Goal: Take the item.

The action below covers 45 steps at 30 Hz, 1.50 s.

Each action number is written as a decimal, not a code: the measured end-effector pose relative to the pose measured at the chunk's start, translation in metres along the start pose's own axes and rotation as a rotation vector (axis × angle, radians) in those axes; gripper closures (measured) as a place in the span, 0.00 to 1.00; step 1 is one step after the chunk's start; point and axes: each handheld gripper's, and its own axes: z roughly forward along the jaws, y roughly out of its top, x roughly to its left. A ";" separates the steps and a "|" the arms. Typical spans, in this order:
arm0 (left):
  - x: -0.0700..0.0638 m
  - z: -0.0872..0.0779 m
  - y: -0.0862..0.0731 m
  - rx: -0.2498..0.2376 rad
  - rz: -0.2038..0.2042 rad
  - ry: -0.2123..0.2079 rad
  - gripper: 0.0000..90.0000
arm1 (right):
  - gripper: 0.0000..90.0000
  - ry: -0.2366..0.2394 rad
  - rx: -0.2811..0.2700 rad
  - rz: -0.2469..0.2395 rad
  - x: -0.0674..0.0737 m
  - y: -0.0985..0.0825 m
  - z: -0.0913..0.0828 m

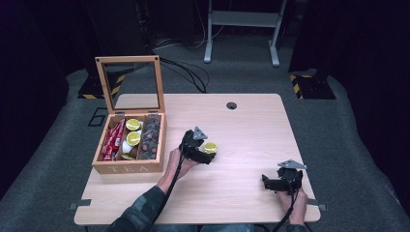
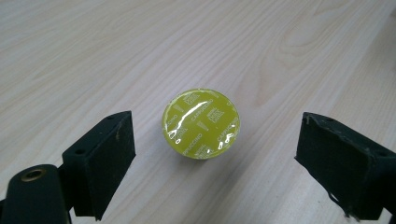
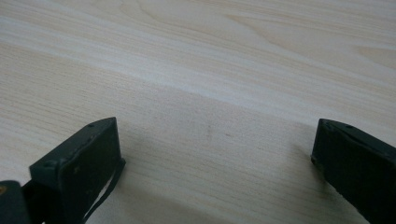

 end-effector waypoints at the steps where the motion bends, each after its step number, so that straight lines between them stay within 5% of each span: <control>1: -0.001 -0.002 -0.001 -0.017 -0.006 0.003 0.12 | 0.01 0.000 0.000 0.000 0.000 0.000 0.000; 19: -0.006 -0.066 -0.015 -0.073 0.039 0.016 0.06 | 0.01 -0.001 0.000 0.001 0.000 0.000 0.000; 29: 0.001 -0.104 -0.037 -0.111 0.023 0.046 0.03 | 0.01 -0.001 0.001 0.000 0.000 0.000 0.000; 45: 0.026 -0.172 -0.102 -0.160 -0.080 0.207 0.00 | 0.00 -0.003 0.000 -0.006 0.000 0.000 0.000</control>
